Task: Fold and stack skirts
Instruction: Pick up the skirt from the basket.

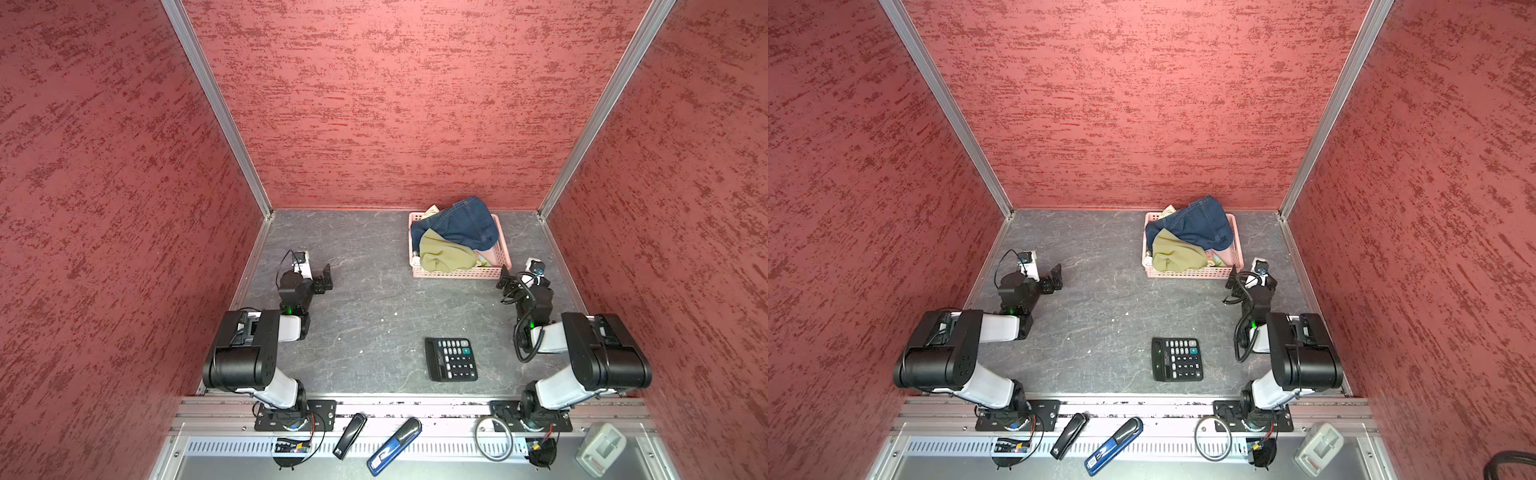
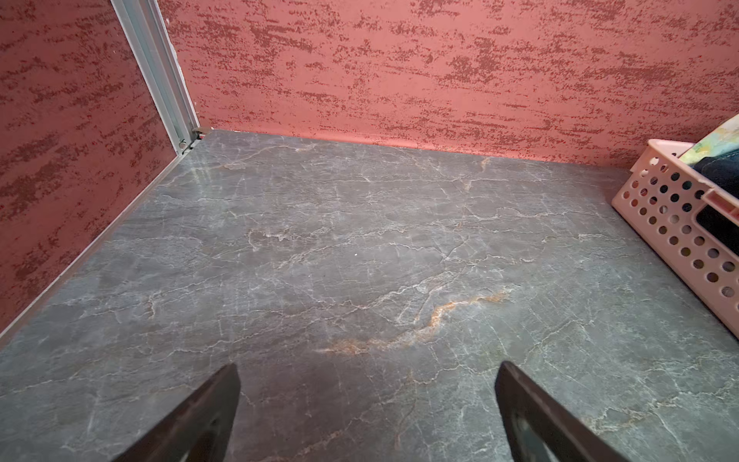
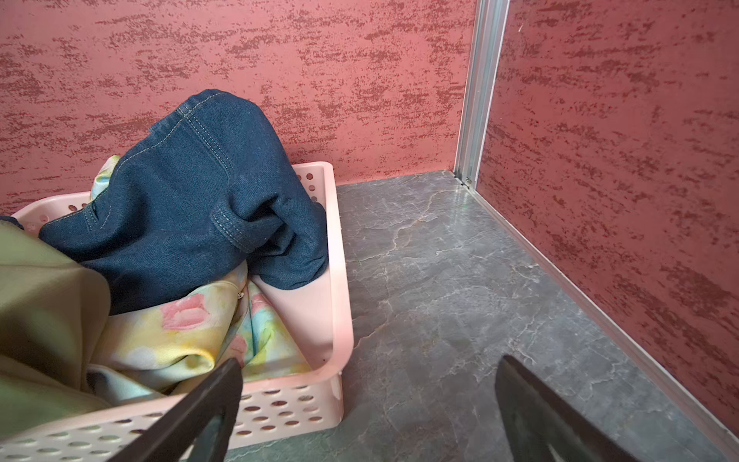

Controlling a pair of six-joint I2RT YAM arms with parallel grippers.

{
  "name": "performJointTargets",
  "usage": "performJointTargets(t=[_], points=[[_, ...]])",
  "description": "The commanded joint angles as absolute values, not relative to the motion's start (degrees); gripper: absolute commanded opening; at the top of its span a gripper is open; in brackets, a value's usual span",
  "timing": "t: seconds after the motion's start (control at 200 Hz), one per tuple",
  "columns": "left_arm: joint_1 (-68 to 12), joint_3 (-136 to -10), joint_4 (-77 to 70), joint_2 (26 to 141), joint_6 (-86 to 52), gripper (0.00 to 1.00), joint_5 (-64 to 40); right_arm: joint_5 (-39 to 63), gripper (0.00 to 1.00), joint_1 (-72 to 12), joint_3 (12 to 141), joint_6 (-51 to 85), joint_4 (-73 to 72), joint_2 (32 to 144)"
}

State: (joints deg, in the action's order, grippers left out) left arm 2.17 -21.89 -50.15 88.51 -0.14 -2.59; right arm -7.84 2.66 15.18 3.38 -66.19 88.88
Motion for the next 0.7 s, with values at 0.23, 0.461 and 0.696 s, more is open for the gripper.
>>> performJointTargets(t=[0.23, 0.461, 0.696], points=[[1.78, -21.93, -50.8, 87.91, 0.31, 1.0, -2.22, -8.61, 0.99, 2.38, 15.57, 2.94, -67.46, 88.77], [2.59, -21.9, -50.78, 87.91, -0.14, 1.0, -3.47, -8.61, 0.99, 2.44, 15.69, 2.98, -67.24, 88.8], [3.06, -21.75, -50.89, 87.92, -0.3, 1.0, -4.34, -8.63, 0.99, 2.39, 15.86, 2.98, -67.04, 88.86]])
